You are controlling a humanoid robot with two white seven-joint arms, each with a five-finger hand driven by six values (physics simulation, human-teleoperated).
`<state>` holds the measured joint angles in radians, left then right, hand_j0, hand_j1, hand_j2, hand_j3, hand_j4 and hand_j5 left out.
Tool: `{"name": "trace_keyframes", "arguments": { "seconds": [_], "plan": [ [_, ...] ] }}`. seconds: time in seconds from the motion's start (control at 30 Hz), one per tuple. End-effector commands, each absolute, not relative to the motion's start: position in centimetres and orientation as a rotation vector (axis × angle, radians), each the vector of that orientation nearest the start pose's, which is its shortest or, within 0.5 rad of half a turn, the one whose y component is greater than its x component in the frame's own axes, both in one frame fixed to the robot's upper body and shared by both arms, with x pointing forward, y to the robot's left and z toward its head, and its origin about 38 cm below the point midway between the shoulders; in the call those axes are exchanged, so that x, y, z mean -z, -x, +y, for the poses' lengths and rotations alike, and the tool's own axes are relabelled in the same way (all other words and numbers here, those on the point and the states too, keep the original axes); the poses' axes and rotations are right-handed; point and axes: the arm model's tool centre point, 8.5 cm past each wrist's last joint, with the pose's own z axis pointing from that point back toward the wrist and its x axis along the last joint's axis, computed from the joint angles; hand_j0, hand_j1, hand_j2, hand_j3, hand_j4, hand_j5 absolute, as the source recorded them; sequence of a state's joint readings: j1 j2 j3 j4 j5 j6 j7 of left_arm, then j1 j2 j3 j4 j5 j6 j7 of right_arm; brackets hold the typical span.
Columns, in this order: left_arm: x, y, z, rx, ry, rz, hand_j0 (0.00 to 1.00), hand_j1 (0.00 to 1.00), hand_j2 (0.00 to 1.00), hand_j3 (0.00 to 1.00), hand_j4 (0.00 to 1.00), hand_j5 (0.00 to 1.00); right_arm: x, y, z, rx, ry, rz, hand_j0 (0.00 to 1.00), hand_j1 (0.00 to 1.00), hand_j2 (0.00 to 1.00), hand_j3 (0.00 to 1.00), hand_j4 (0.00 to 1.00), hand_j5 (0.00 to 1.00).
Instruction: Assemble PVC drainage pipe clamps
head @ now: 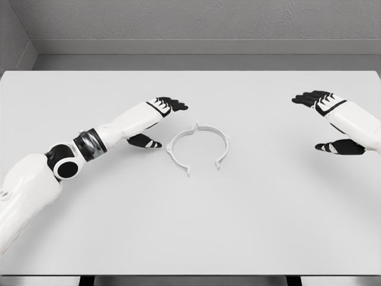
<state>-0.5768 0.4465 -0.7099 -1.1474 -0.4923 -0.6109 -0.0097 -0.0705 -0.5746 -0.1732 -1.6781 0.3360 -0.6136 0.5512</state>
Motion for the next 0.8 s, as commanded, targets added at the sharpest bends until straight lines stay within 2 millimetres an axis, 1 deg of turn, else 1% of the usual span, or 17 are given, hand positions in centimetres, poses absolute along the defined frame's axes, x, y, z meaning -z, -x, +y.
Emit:
{"name": "trace_keyframes", "arguments": {
  "seconds": [0.0,0.17,0.23,0.37,0.43,0.5,0.77],
  "plan": [
    [-11.7,-45.2,19.5,1.612,-0.255,-1.847,1.0,1.0,1.0,1.0,1.0,1.0,-21.1,-35.3,-36.5,-1.498,0.516,-1.743,1.0,1.0,1.0,1.0,1.0,1.0],
    [-11.6,-45.2,19.2,1.614,-0.251,-1.848,1.0,1.0,1.0,1.0,1.0,1.0,-21.1,-35.3,-36.6,-1.496,0.515,-1.743,1.0,1.0,1.0,1.0,1.0,1.0],
    [-11.2,-44.8,19.0,1.612,-0.238,-1.844,1.0,1.0,1.0,1.0,1.0,1.0,-21.2,-35.3,-36.6,-1.495,0.516,-1.743,1.0,1.0,1.0,1.0,1.0,1.0],
    [-11.0,-44.9,19.1,1.614,-0.241,-1.839,1.0,1.0,1.0,1.0,1.0,1.0,-21.2,-35.3,-36.6,-1.496,0.517,-1.742,1.0,1.0,1.0,1.0,1.0,1.0],
    [-11.1,-44.9,19.0,1.613,-0.238,-1.843,1.0,1.0,1.0,1.0,1.0,1.0,-21.2,-35.3,-36.6,-1.496,0.517,-1.742,1.0,1.0,1.0,1.0,1.0,1.0],
    [-11.0,-44.8,18.3,1.606,-0.225,-1.853,1.0,1.0,1.0,1.0,1.0,1.0,-21.2,-35.4,-36.6,-1.496,0.518,-1.743,1.0,1.0,1.0,1.0,1.0,1.0],
    [-10.7,-44.4,17.9,1.6,-0.208,-1.857,1.0,1.0,1.0,1.0,1.0,1.0,-21.2,-35.4,-36.6,-1.495,0.518,-1.744,1.0,1.0,1.0,1.0,1.0,1.0]
  ]
}}
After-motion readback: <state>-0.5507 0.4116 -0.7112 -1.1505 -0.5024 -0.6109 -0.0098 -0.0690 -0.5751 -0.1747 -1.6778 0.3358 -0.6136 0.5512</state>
